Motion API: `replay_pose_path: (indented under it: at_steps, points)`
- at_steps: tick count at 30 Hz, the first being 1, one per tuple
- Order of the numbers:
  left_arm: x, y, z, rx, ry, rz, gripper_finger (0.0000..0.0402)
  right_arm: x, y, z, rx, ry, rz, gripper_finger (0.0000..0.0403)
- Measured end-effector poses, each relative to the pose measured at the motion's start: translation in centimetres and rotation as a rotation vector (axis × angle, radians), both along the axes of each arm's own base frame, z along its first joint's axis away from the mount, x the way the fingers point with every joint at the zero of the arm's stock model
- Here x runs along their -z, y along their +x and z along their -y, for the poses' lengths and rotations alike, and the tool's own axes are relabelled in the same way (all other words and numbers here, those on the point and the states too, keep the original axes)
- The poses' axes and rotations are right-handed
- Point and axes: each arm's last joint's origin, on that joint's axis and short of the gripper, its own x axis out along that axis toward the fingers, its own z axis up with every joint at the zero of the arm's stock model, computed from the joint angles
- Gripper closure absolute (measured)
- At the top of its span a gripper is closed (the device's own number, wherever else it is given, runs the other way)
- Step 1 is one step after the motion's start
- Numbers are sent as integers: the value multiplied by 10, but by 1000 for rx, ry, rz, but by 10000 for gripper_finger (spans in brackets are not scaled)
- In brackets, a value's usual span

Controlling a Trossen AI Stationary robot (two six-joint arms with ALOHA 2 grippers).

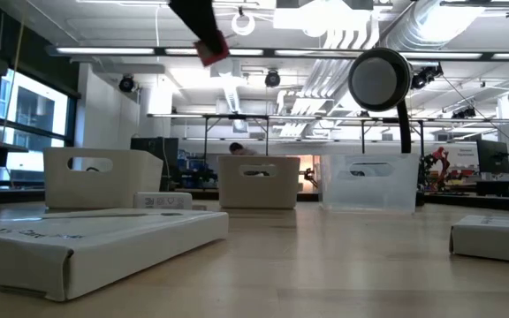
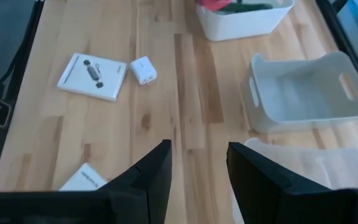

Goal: Pick and place items into bin
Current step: Put the pink charger adapter into the gray bin

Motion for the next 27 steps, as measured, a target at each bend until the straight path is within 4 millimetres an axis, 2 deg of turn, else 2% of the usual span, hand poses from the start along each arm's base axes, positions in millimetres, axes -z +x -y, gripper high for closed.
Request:
replay_pose_path:
  at_steps: [5,11,15,21,27]
  points:
    - [-5,13,-37,25,55,23,261,0,0,0,-7,9,-9,258]
    - [-4,23,-92,63,80,8,246,0,0,0,25,20,-2,258]
    - [6,26,-130,92,90,-50,245,0,0,1,81,33,12,258]
    - [32,29,-180,163,25,-130,244,-1,0,3,207,65,50,258]
    - [52,28,-207,222,-58,-150,244,-2,1,5,329,86,107,258]
